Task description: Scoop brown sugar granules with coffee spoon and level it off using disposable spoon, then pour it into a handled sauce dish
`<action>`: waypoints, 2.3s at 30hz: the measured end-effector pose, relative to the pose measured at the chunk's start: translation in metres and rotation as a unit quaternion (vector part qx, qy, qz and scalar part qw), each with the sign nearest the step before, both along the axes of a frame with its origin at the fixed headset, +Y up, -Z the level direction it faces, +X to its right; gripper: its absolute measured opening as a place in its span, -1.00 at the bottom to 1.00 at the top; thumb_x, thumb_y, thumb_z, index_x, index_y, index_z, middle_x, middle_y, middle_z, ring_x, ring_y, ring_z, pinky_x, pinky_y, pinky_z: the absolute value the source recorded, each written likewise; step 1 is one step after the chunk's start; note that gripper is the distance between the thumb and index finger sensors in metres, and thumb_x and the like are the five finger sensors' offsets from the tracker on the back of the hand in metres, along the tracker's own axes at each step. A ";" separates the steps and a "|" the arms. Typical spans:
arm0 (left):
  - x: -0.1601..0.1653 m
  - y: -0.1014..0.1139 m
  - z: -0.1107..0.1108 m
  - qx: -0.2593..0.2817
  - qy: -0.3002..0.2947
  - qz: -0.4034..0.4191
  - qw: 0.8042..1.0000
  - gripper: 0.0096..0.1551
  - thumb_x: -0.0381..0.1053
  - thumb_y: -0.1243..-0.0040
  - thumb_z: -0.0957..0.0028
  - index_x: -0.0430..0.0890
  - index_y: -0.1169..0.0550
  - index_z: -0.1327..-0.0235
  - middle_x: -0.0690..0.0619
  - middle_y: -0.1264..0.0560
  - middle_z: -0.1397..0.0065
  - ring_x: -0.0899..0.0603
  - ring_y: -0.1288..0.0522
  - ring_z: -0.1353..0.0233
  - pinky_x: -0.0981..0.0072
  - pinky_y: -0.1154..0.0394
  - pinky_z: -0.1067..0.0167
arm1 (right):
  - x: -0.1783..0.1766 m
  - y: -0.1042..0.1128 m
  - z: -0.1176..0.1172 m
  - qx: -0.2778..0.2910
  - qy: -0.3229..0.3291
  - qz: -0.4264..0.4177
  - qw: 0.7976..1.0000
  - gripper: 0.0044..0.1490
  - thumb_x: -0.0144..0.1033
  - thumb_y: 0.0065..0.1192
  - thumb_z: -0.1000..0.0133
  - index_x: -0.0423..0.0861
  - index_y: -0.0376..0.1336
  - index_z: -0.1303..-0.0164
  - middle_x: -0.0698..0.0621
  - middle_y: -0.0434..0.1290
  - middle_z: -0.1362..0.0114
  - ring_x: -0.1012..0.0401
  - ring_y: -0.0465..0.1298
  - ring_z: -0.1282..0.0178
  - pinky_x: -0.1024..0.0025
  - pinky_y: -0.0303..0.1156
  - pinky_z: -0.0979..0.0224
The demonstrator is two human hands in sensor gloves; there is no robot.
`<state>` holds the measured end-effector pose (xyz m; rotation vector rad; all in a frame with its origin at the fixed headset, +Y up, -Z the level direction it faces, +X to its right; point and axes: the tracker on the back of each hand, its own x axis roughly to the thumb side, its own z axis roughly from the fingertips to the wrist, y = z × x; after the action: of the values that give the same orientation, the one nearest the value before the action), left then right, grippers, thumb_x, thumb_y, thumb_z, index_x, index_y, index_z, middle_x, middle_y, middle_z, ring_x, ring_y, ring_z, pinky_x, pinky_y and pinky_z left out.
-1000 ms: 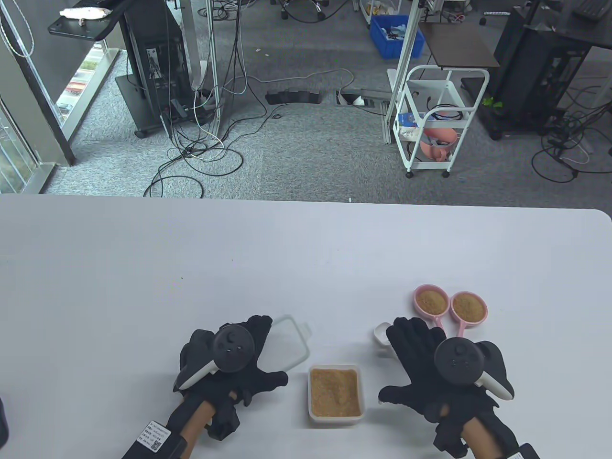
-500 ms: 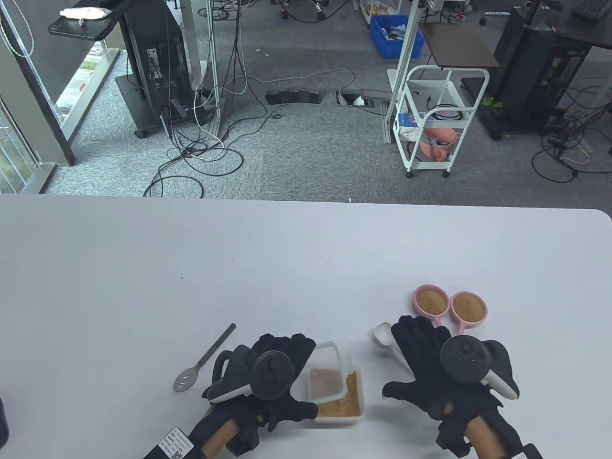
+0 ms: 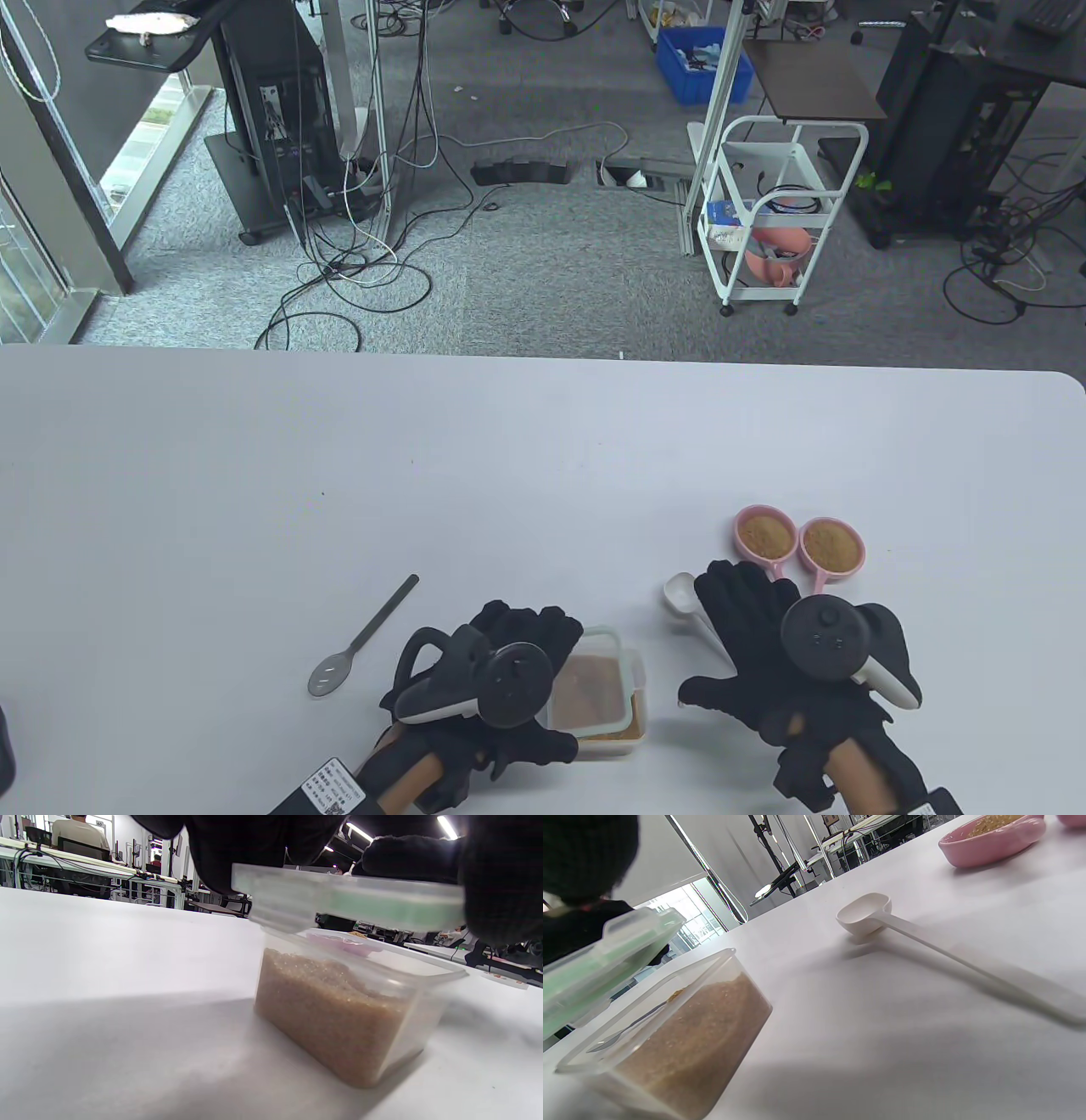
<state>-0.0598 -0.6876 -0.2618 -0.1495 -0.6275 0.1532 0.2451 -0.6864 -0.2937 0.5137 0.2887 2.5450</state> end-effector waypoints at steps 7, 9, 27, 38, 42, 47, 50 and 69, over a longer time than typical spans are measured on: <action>0.022 0.002 -0.003 0.009 -0.014 -0.023 1.000 0.43 0.69 -0.33 0.45 0.06 -0.13 -0.66 0.05 -0.19 -0.75 -0.25 -0.33 -0.71 -0.23 -0.10 -0.66 | 0.002 0.001 0.000 0.003 0.000 -0.003 1.000 0.33 0.39 0.40 0.15 0.17 -0.21 -0.67 0.10 -0.26 -0.78 0.02 -0.38 -0.79 0.03 -0.57 -0.61; 0.025 0.000 -0.003 0.012 -0.016 -0.033 0.999 0.43 0.69 -0.32 0.45 0.06 -0.14 -0.66 0.06 -0.19 -0.75 -0.24 -0.34 -0.71 -0.22 -0.10 -0.66 | 0.002 0.001 0.000 0.002 0.001 -0.003 1.000 0.33 0.39 0.40 0.15 0.17 -0.21 -0.67 0.10 -0.26 -0.78 0.02 -0.38 -0.79 0.03 -0.57 -0.61; 0.027 -0.006 -0.004 -0.003 -0.021 -0.059 0.998 0.42 0.68 -0.34 0.44 0.08 -0.14 -0.67 0.08 -0.19 -0.76 -0.25 -0.33 -0.71 -0.23 -0.11 -0.66 | 0.003 0.000 0.000 0.001 0.003 -0.004 1.000 0.33 0.39 0.40 0.15 0.17 -0.20 -0.67 0.10 -0.26 -0.78 0.02 -0.38 -0.79 0.02 -0.57 -0.61; 0.029 -0.007 -0.005 -0.015 -0.020 -0.069 0.997 0.40 0.69 -0.30 0.42 0.09 -0.13 -0.67 0.08 -0.17 -0.77 -0.24 -0.32 -0.72 -0.22 -0.12 -0.65 | 0.002 -0.001 0.000 -0.002 0.003 -0.003 1.000 0.32 0.39 0.39 0.14 0.17 -0.20 -0.67 0.10 -0.26 -0.78 0.01 -0.38 -0.79 0.02 -0.56 -0.61; 0.029 -0.007 -0.005 -0.021 -0.021 -0.074 0.997 0.34 0.69 -0.29 0.40 0.13 -0.18 -0.66 0.07 -0.14 -0.78 -0.25 -0.30 -0.72 -0.24 -0.10 -0.64 | 0.002 -0.001 0.000 -0.003 0.003 -0.002 1.000 0.32 0.39 0.39 0.14 0.17 -0.20 -0.68 0.09 -0.26 -0.78 0.01 -0.38 -0.79 0.02 -0.56 -0.61; 0.030 -0.007 -0.005 -0.021 -0.020 -0.082 0.996 0.34 0.70 -0.27 0.40 0.15 -0.17 -0.66 0.07 -0.13 -0.78 -0.25 -0.29 -0.73 -0.25 -0.09 -0.63 | -0.002 -0.005 0.000 -0.017 0.012 0.005 1.000 0.31 0.38 0.39 0.13 0.16 -0.19 -0.68 0.09 -0.25 -0.78 0.00 -0.34 -0.79 0.01 -0.54 -0.62; 0.027 -0.007 -0.005 -0.028 -0.019 -0.083 0.996 0.34 0.71 -0.23 0.39 0.17 -0.14 -0.67 0.09 -0.10 -0.78 -0.25 -0.24 -0.76 -0.26 -0.06 -0.64 | -0.006 -0.007 0.000 -0.025 0.020 0.005 0.999 0.29 0.37 0.39 0.13 0.16 -0.18 -0.68 0.08 -0.23 -0.78 0.00 -0.33 -0.79 0.00 -0.52 -0.63; -0.036 0.013 0.017 -0.098 -0.001 0.087 0.991 0.13 0.62 -0.13 0.17 0.18 -0.18 -0.67 0.06 -0.20 -0.75 -0.24 -0.35 -0.72 -0.22 -0.15 -0.60 | -0.025 0.011 0.019 -0.075 0.101 -0.086 0.988 -0.14 0.12 0.23 -0.12 -0.03 0.20 -0.59 -0.11 0.20 -0.68 -0.14 0.17 -0.71 -0.18 -0.02 -0.63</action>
<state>-0.0960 -0.6748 -0.2444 -0.2846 -0.6263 0.3841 0.2199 -0.6751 -0.2746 0.7076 0.4824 2.2865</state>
